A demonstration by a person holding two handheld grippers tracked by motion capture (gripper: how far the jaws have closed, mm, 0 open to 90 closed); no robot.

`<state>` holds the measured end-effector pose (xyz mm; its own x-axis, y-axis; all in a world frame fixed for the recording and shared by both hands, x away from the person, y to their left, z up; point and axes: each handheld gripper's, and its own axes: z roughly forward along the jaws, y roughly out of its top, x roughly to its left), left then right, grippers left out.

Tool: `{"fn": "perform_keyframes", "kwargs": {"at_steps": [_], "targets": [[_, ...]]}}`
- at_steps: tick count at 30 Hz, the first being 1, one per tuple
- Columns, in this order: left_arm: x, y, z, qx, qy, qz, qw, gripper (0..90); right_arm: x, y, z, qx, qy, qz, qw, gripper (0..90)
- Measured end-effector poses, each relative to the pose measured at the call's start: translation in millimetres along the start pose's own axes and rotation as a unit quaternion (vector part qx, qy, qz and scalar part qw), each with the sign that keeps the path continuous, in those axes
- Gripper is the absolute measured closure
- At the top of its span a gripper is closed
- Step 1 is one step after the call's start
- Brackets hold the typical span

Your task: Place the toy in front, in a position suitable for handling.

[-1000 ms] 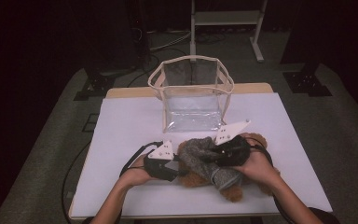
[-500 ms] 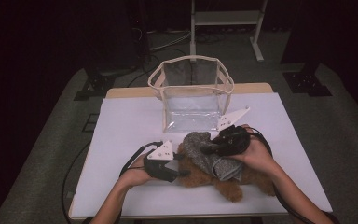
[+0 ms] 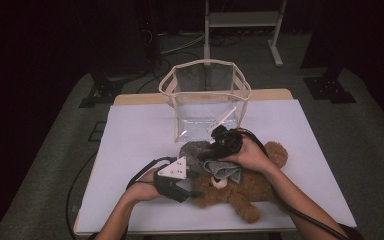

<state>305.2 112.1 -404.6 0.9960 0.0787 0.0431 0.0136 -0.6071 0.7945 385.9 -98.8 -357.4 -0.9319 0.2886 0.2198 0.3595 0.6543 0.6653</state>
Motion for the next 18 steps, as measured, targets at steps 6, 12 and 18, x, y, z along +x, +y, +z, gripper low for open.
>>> {"fn": "perform_keyframes", "kwargs": {"at_steps": [6,12,18], "targets": [[-0.4,1.3,0.0,-0.002,-0.004,0.005,1.0000,44.6,-2.5,-13.1,-18.4,-0.004,-0.020,0.007,0.9998,76.6],[1.3,1.3,0.6,-0.003,0.001,0.005,1.0000,44.2,-5.1,-44.0,-48.2,-0.014,-0.046,0.028,0.9985,76.8],[3.5,1.2,2.6,-0.010,0.012,-0.006,0.9999,44.7,16.3,-57.1,-67.5,-0.034,-0.050,0.015,0.9981,76.9]]}}
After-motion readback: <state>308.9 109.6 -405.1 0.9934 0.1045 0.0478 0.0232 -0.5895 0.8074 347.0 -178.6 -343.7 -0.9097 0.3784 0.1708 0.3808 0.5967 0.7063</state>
